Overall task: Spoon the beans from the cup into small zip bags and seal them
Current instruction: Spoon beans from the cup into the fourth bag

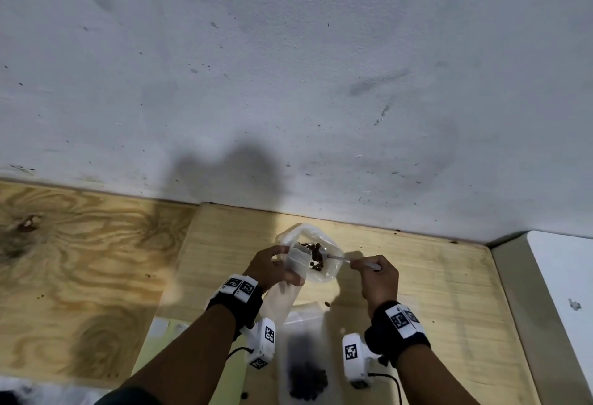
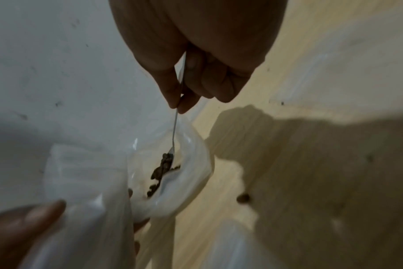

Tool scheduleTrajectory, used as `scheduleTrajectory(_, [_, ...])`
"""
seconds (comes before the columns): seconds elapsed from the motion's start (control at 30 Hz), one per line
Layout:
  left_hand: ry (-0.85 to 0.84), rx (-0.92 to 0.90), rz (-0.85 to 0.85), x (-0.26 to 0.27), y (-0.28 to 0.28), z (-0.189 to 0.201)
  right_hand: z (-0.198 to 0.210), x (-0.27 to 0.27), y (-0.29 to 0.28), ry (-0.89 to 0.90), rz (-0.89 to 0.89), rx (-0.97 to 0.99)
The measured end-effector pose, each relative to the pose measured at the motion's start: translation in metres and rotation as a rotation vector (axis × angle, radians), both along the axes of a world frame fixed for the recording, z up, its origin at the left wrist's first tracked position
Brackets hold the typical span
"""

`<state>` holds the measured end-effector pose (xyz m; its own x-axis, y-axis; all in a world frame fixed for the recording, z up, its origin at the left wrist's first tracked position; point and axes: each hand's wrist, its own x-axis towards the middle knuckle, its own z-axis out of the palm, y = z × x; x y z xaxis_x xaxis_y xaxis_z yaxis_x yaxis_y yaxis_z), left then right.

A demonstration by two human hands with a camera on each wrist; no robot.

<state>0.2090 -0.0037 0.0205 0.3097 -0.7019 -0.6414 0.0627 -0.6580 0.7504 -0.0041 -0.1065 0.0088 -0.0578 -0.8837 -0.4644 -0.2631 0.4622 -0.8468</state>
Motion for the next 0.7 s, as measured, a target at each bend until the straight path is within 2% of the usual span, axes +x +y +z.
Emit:
scheduleTrajectory(0.27, [-0.113,-0.019,0.0,-0.012,0.0,0.009,0.04,-0.011,-0.009,-0.136,0.075,-0.106])
scheduleTrajectory(0.57, [-0.182,-0.017,-0.026,-0.016,-0.003,0.005,0.073,0.013,-0.006,0.041,0.538,-0.473])
scheduleTrajectory(0.63, [-0.188,-0.02,-0.027,-0.016,-0.003,0.005,0.071,0.013,-0.006,0.052,0.534,-0.482])
scheduleTrajectory(0.7, [-0.198,-0.026,-0.029,-0.015,-0.002,0.004,0.067,0.011,-0.007,0.027,0.425,-0.464])
